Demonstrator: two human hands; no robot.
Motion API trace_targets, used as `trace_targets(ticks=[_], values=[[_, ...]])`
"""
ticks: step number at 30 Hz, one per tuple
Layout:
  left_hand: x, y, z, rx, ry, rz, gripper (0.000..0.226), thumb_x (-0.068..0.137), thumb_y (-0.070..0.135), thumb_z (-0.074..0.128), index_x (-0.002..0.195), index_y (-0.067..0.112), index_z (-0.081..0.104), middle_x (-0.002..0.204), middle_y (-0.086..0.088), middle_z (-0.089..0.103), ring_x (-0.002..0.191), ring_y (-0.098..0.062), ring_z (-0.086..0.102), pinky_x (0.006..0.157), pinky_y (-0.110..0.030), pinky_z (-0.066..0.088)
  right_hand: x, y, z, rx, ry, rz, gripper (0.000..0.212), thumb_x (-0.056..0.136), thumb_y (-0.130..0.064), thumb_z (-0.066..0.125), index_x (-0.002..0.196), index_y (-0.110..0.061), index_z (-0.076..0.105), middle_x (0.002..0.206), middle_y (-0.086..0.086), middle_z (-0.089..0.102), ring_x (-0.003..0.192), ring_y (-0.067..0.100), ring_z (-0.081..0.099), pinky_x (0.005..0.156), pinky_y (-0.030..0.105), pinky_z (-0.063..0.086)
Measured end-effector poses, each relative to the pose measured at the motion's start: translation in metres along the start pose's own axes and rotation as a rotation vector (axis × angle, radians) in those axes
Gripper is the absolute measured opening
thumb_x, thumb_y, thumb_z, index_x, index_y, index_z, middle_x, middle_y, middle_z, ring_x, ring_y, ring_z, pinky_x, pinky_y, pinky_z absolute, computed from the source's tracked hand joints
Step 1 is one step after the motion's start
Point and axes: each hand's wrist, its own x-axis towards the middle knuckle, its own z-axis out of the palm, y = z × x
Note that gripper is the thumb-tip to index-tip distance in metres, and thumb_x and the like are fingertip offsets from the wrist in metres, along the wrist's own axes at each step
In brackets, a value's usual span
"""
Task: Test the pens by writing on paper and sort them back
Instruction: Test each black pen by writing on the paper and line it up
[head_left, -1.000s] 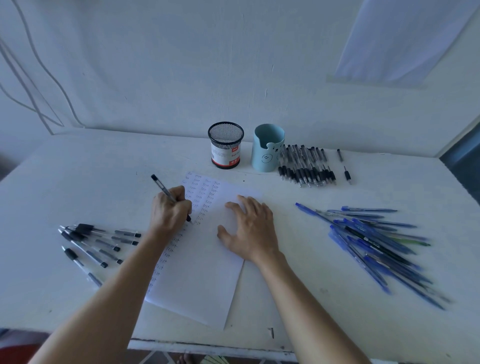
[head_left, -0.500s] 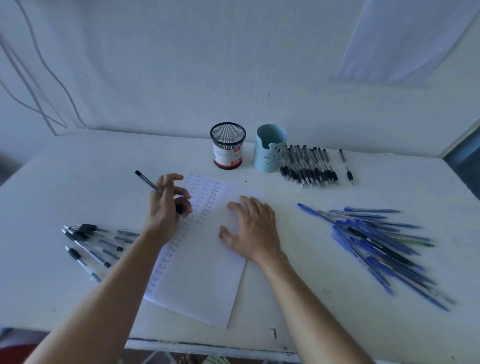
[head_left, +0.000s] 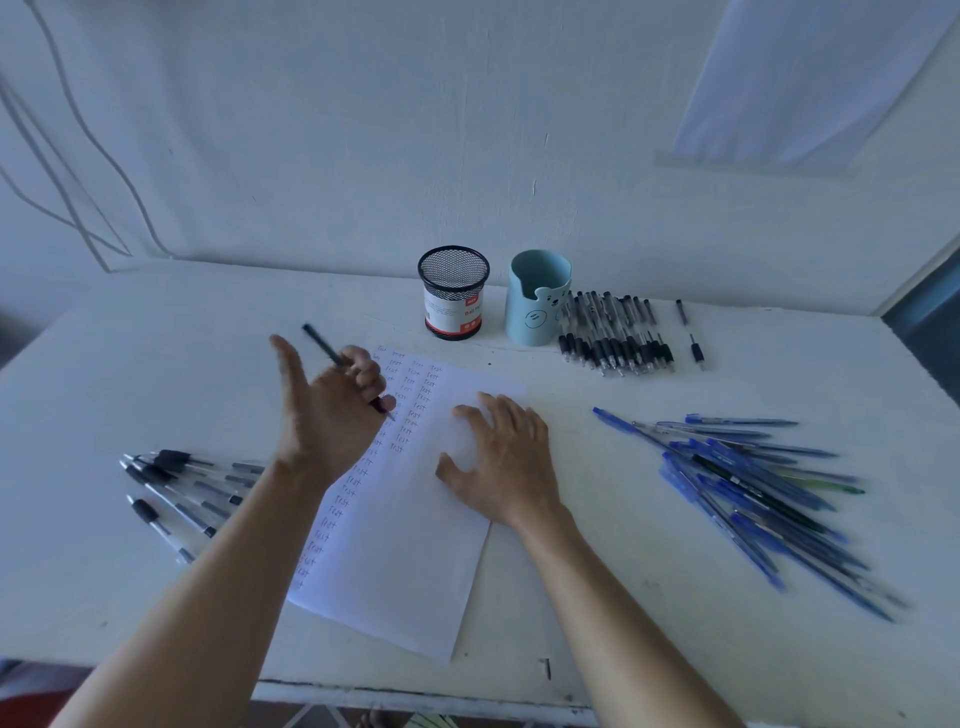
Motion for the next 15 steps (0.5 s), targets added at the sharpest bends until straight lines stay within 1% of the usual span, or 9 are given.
trace_targets(ticks=[2,4,6,7,9,10,11,13,15], values=[[0.003,-0.004,0.001,0.23,0.025,0.042,0.048,0.096,0.054,0.045,0.078,0.016,0.068,0.065,0.001,0.046,0.051,-0.012,0.033,0.055,-0.023,0.033,0.0,0.0,0.0,-0.008,-0.011,-0.004,0.079,0.072,-0.067,0.024,0.138,-0.03,0.047,0.155,0.004,0.036,0.146,0.025,0.026,0.119,0.05,0.016],[0.007,-0.011,-0.002,0.409,0.041,0.077,0.045,0.105,0.037,0.041,0.089,0.012,0.074,0.065,-0.004,0.059,0.045,-0.015,0.042,0.048,-0.023,0.036,0.0,0.0,0.0,-0.008,0.0,-0.003,0.079,0.072,-0.067,0.024,0.138,-0.03,0.047,0.155,0.005,0.037,0.145,0.025,0.027,0.119,0.05,0.017],[0.009,-0.015,-0.009,0.478,0.026,0.074,0.057,0.107,0.046,0.031,0.098,0.007,0.072,0.075,-0.009,0.064,0.056,-0.02,0.054,0.053,-0.026,0.044,0.0,0.0,0.001,-0.011,-0.005,0.0,0.079,0.072,-0.068,0.025,0.138,-0.031,0.047,0.155,0.004,0.037,0.146,0.025,0.027,0.119,0.049,0.016],[0.01,-0.016,-0.01,0.526,0.021,0.074,0.064,0.103,0.055,0.028,0.099,0.008,0.072,0.076,-0.009,0.062,0.06,-0.021,0.053,0.055,-0.028,0.043,0.0,0.0,0.001,-0.007,-0.006,0.001,0.079,0.072,-0.068,0.025,0.138,-0.031,0.047,0.155,0.004,0.037,0.146,0.025,0.027,0.119,0.049,0.016],[0.009,-0.017,-0.012,0.671,0.023,0.088,0.069,0.095,0.067,0.032,0.09,0.007,0.067,0.066,-0.008,0.056,0.057,-0.023,0.046,0.055,-0.032,0.037,0.0,0.0,0.001,0.0,0.0,0.004,0.078,0.071,-0.067,0.027,0.137,-0.031,0.049,0.155,0.004,0.039,0.145,0.025,0.028,0.118,0.049,0.017],[0.008,-0.018,-0.012,0.755,0.027,0.113,0.066,0.092,0.067,0.04,0.084,0.005,0.062,0.061,-0.008,0.057,0.053,-0.024,0.047,0.056,-0.034,0.038,0.001,0.0,0.002,0.003,0.013,0.004,0.078,0.071,-0.067,0.028,0.136,-0.03,0.051,0.153,0.005,0.041,0.144,0.026,0.03,0.118,0.05,0.019],[0.007,-0.019,-0.012,0.823,0.03,0.139,0.059,0.091,0.06,0.051,0.08,0.003,0.057,0.06,-0.009,0.06,0.052,-0.025,0.052,0.058,-0.038,0.044,0.001,0.0,0.003,0.005,0.031,0.003,0.076,0.071,-0.066,0.03,0.134,-0.03,0.053,0.151,0.006,0.044,0.143,0.026,0.033,0.117,0.051,0.021],[0.006,-0.022,-0.015,0.885,0.054,0.165,0.035,0.089,0.028,0.073,0.078,-0.001,0.056,0.071,-0.007,0.066,0.058,-0.026,0.063,0.066,-0.043,0.053,0.0,0.0,0.004,0.003,0.062,0.0,0.072,0.072,-0.065,0.034,0.131,-0.029,0.056,0.148,0.006,0.048,0.14,0.028,0.039,0.115,0.052,0.026],[0.005,-0.023,-0.016,0.95,0.094,0.164,0.022,0.083,0.003,0.078,0.076,0.0,0.057,0.077,-0.004,0.066,0.059,-0.023,0.065,0.061,-0.036,0.057,0.001,0.001,0.006,0.0,0.084,-0.001,0.069,0.073,-0.064,0.037,0.128,-0.028,0.058,0.145,0.006,0.051,0.137,0.028,0.042,0.113,0.053,0.029]])
